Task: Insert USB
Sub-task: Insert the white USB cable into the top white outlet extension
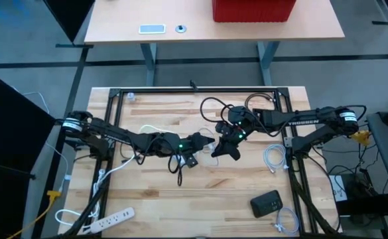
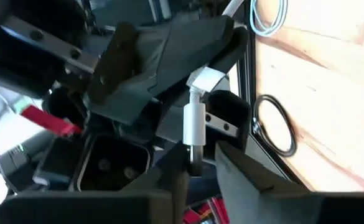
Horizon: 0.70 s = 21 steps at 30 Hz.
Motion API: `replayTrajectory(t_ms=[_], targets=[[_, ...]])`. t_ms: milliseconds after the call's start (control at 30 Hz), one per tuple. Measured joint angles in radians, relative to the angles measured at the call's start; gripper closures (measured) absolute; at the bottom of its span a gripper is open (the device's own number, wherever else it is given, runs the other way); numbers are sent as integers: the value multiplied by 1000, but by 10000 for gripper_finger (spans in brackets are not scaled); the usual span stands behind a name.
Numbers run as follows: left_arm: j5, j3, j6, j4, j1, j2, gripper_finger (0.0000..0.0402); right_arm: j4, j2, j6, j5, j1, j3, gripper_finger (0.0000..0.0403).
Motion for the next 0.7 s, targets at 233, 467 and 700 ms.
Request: replayTrajectory(t_ms=[233,467,700], targets=[[-41,0,-103,-1,-2,-1,399,1,0,9,19,0,0,403],[-69,0,-99,11,-8,-2,391,1,0,13,29,0,0,403],[-164,0,-98,66,-13,-6,350,1,0,3,28,0,0,403]])
